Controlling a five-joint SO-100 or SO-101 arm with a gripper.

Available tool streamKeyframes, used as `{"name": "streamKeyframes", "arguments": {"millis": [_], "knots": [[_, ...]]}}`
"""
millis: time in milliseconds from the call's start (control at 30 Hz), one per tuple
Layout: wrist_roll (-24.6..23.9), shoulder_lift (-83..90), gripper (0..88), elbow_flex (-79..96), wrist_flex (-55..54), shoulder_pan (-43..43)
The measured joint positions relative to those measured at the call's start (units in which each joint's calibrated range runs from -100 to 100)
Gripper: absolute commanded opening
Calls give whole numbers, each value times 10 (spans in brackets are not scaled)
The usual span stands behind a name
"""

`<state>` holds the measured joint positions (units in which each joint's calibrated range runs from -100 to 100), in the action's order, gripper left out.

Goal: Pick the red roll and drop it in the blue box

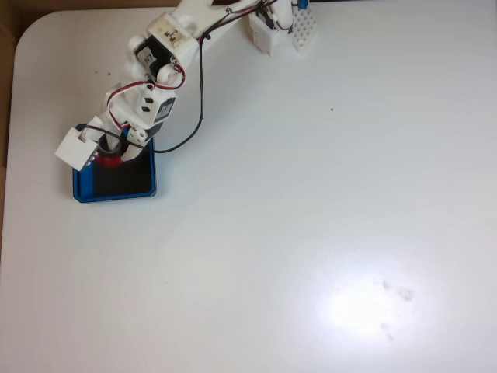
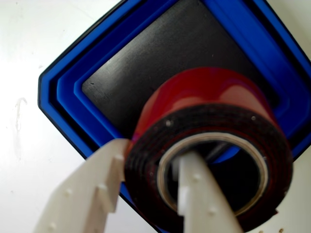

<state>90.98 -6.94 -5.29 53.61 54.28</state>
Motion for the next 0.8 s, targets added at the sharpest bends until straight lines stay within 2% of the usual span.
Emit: {"name": "streamKeyframes", "arguments": {"millis": [267,500,800], "knots": [[0,0,17,0,0,14],[-1,0,87,0,0,15],[0,0,88,0,0,14]]}}
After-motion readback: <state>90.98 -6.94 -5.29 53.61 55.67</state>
